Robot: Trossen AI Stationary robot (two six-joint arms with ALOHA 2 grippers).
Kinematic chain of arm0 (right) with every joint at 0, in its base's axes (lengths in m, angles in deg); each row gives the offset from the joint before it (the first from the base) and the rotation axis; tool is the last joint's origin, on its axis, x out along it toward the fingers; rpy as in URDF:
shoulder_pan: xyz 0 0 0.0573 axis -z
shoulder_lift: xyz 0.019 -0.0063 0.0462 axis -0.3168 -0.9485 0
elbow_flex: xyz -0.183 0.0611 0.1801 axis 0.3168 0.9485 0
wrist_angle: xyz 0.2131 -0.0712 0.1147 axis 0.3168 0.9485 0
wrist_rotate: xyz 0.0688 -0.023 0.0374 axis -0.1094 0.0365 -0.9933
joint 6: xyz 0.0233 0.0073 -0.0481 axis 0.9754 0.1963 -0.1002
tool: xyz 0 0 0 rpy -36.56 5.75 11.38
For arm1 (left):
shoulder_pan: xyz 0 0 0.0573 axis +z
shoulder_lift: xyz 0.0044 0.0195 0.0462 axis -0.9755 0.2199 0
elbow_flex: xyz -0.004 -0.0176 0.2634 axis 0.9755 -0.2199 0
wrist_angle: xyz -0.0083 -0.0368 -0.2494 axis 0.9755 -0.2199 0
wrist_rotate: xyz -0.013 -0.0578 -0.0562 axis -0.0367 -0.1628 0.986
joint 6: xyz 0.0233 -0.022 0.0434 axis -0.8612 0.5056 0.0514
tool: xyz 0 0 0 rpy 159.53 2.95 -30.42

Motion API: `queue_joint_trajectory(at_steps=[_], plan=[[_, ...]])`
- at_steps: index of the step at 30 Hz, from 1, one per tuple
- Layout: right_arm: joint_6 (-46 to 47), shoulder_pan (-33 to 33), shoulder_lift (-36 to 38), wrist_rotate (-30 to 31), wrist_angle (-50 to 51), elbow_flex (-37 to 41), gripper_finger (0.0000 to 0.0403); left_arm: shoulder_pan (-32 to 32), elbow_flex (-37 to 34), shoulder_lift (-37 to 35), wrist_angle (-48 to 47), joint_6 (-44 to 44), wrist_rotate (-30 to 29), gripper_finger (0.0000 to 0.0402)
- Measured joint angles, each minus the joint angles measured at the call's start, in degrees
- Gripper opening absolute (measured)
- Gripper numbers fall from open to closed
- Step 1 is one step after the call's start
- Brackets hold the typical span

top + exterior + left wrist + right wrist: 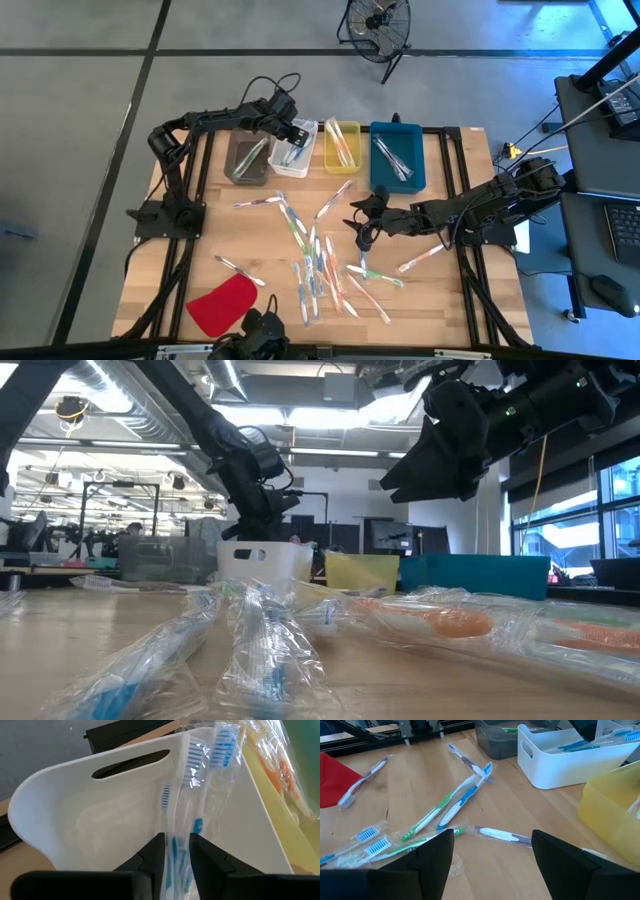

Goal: Pick & Place Toothbrushes
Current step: Put the blue toothbrush into the white bin

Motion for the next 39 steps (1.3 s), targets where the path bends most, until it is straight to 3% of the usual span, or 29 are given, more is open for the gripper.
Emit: queue_joint_trajectory(at_steps=[13, 29, 39], plan=[[0.30, -0.01, 0.00, -0.17, 0.14, 0.00, 0.0270, 0.54, 1.78, -0.05, -2.45, -2.47, 0.11, 0.0165], [1.16, -0.01, 0.00, -0.15, -0.02, 0.00, 0.0253, -3.34, 2.88, -9.58, -7.36, -11.57, -0.71, 0.0157], [-0.33, 0.02, 0.00, -0.80, 0.58, 0.00, 0.0205, -11.29, -10.63, -20.60, -3.01, -10.87, -9.11, 0.0155]])
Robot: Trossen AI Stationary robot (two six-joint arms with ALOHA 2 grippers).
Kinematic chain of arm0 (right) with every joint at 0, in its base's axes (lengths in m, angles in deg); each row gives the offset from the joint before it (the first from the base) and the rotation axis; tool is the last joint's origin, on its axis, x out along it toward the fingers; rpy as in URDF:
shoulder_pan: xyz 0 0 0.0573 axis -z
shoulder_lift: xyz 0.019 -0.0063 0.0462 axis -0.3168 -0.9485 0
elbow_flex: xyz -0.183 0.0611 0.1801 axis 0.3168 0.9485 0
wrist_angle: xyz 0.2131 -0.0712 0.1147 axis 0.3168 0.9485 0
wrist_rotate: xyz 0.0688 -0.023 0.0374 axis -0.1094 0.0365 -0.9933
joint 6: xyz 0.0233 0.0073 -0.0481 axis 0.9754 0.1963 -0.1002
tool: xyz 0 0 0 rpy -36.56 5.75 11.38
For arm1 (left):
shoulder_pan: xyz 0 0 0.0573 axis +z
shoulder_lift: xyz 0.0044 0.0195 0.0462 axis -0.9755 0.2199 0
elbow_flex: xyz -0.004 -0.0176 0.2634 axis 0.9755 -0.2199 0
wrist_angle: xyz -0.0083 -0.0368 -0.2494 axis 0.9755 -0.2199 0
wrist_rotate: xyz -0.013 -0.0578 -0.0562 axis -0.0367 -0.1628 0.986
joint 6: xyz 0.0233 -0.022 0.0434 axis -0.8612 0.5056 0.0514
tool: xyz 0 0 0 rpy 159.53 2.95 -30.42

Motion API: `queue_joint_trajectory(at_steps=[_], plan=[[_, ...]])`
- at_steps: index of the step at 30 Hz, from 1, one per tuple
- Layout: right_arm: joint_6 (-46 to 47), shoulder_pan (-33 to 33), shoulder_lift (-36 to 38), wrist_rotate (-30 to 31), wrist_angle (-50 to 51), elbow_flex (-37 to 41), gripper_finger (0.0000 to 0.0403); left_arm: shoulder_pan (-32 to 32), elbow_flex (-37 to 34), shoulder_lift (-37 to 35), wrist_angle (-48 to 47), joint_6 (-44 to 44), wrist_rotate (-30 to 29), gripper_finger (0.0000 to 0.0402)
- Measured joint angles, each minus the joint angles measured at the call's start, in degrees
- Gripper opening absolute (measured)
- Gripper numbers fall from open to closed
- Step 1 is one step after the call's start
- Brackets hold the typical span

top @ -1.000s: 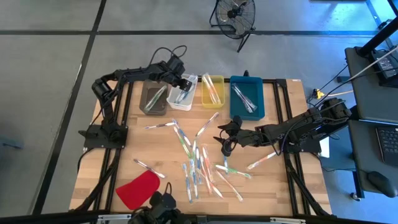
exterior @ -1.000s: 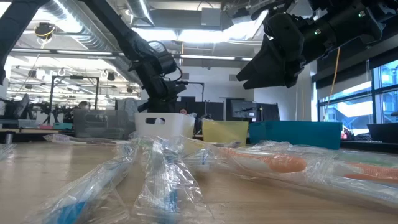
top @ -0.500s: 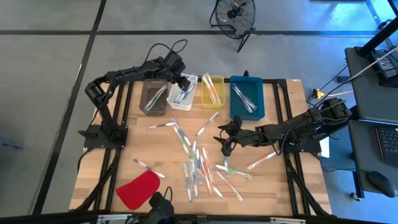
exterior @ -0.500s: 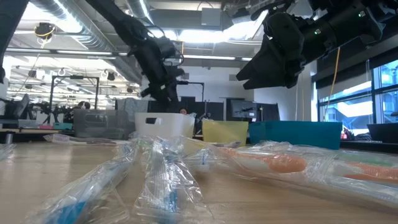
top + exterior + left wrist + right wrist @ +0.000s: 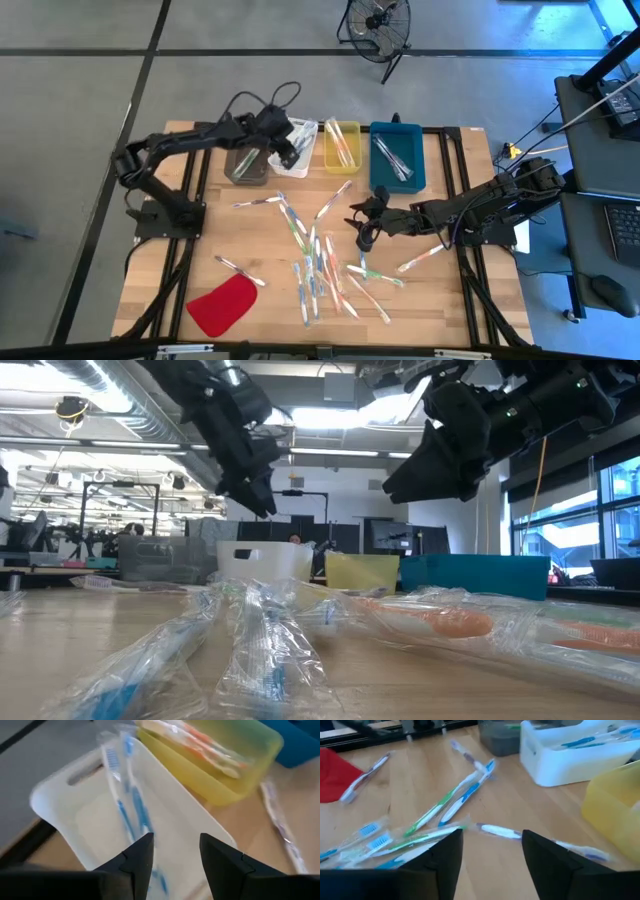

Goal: Pick & Place Toothbrushes
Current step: Put the blue toothbrush into the white bin

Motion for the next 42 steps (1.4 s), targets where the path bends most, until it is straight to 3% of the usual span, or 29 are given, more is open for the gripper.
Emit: queue_joint_trajectory(at_steps=[4, 14, 28, 42], plan=[[0.59, 0.40, 0.00, -4.23, 4.28, -1.12, 0.0185, -3.28, -6.68, -5.93, 4.86, 2.05, -0.09, 0.0154], [4.57, 0.58, 0.01, -8.73, 31.58, -14.61, 0.0136, -11.87, -18.79, -16.24, 15.63, 6.04, -1.32, 0.0153], [9.49, 0.56, -0.25, -18.66, 48.96, -22.03, 0.0106, -23.72, -29.13, -17.10, 27.62, 11.04, -7.10, 0.0152], [23.85, 0.56, -4.41, -26.81, 53.67, -22.08, 0.0110, -32.45, -31.51, -17.03, 23.97, 17.87, -11.65, 0.0149]])
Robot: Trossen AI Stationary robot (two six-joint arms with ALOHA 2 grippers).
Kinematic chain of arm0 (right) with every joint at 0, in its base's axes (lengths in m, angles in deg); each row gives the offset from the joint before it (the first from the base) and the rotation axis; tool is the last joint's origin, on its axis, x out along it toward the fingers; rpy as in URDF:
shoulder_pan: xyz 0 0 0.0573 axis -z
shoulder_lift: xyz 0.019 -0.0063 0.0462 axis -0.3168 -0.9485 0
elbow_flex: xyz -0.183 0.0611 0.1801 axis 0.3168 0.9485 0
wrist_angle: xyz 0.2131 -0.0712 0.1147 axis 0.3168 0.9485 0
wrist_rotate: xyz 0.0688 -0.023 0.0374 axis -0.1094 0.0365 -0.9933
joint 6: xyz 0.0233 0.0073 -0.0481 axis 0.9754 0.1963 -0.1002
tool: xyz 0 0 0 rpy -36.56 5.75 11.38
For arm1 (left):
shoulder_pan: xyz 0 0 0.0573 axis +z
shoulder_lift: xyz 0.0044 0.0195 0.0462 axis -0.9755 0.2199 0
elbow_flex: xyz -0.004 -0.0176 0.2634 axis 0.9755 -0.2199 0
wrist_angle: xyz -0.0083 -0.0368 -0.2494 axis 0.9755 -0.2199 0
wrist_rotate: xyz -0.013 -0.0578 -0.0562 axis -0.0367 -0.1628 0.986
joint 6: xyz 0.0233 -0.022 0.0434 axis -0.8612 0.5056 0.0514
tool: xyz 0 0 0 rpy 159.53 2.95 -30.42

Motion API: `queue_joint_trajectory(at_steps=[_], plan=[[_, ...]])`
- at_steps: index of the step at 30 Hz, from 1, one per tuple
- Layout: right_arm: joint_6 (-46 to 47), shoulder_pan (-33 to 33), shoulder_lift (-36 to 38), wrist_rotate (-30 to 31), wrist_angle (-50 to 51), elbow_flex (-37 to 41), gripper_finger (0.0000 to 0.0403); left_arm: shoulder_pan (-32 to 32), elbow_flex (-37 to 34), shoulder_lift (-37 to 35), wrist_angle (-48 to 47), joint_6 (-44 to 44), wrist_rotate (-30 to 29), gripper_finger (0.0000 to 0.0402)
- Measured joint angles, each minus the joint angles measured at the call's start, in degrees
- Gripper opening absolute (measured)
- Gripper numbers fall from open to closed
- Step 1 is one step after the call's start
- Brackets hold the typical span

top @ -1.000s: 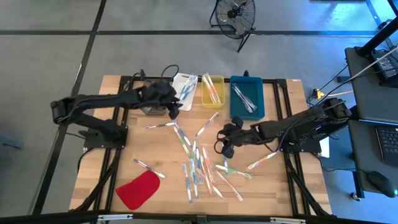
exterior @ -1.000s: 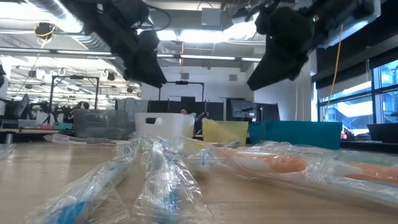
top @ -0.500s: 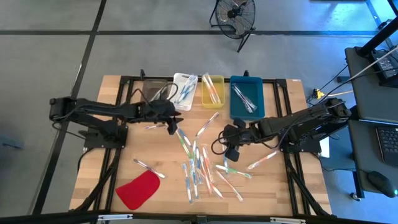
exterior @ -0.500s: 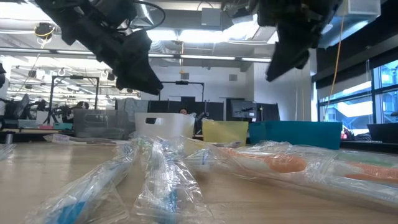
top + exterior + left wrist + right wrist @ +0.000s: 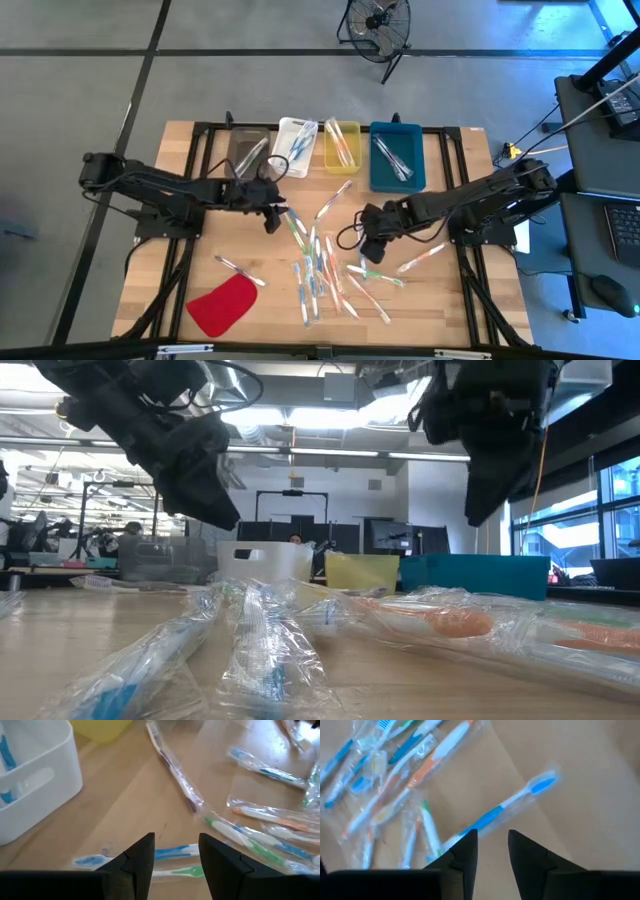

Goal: Pick & Place Toothbrushes
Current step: Put the blue toothbrush into the white bin

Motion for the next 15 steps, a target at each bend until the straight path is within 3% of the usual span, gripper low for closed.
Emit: queue_joint_trajectory(at_steps=[15], plan=[[13.66, 0.95, -5.98, -0.88, -4.88, 0.00, 0.0198, -2.52, -0.02, 0.03, -1.35, 0.02, -3.05, 0.0149]])
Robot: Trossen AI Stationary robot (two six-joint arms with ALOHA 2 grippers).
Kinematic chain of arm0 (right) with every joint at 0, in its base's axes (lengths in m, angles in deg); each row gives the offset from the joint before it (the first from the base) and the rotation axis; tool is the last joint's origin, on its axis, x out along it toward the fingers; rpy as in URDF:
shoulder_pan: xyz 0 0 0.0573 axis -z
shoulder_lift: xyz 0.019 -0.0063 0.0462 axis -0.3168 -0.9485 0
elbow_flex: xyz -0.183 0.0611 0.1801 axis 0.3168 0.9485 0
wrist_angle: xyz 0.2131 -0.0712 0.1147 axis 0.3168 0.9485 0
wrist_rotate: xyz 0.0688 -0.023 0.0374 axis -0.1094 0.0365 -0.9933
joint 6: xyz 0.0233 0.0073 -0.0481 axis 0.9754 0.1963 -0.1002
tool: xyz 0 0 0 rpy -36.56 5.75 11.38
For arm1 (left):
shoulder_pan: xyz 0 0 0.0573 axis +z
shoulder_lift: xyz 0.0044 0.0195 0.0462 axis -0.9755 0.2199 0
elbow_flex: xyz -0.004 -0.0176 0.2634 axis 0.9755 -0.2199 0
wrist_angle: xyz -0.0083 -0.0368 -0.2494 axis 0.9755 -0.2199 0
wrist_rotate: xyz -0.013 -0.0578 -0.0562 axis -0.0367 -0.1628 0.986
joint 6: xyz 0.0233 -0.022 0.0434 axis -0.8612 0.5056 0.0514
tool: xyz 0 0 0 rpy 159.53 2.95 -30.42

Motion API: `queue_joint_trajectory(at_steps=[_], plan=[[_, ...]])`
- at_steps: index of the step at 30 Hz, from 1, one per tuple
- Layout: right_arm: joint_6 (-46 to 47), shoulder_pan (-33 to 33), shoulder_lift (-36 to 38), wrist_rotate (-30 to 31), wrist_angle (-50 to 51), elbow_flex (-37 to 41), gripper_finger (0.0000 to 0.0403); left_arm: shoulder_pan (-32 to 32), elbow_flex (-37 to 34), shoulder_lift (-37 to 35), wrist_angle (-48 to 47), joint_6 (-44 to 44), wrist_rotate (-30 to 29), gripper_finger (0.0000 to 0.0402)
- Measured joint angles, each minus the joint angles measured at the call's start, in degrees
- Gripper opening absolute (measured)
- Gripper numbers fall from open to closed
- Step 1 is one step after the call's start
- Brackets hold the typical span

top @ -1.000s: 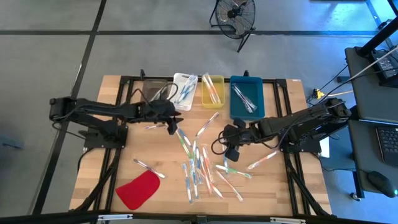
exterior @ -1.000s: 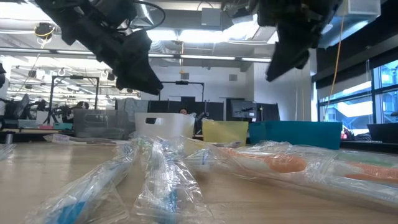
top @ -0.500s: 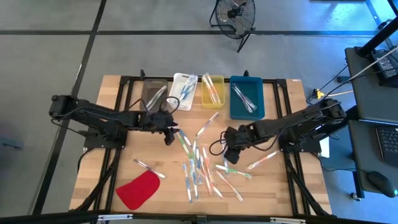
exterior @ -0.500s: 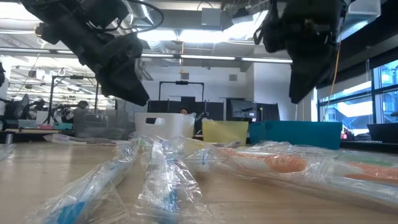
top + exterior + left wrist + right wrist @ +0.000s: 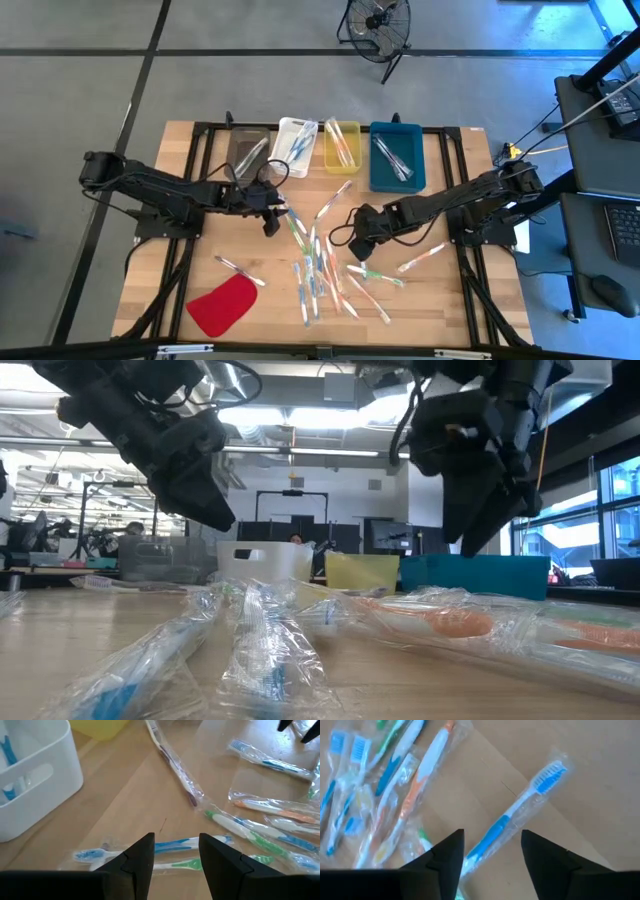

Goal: Pick & Place Toothbrushes
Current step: Put the blue toothbrush into the white bin

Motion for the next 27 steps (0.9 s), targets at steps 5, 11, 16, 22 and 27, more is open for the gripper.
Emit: queue_joint_trajectory(at_steps=[5, 11, 16, 22, 27], plan=[[3.35, 0.30, -2.45, -0.21, -0.41, 0.00, 0.0226, -0.03, 0.00, 0.01, -0.03, -0.04, -0.01, 0.0146], [5.33, 0.30, -5.34, -1.43, -0.66, 0.01, 0.0235, -0.01, 0.00, 0.01, -0.15, -0.17, 0.01, 0.0145], [6.54, 0.30, -7.38, -1.54, -1.21, 0.02, 0.0219, -0.01, 0.00, 0.01, -0.15, -0.20, 0.01, 0.0145], [7.98, 0.29, -9.65, -1.67, -1.42, 0.00, 0.0195, -0.01, 0.00, 0.01, -0.39, -0.22, 0.03, 0.0144], [10.93, 0.28, -9.88, 0.04, -0.95, 0.00, 0.0171, -0.01, 0.00, 0.01, -0.65, -0.22, 0.06, 0.0144]])
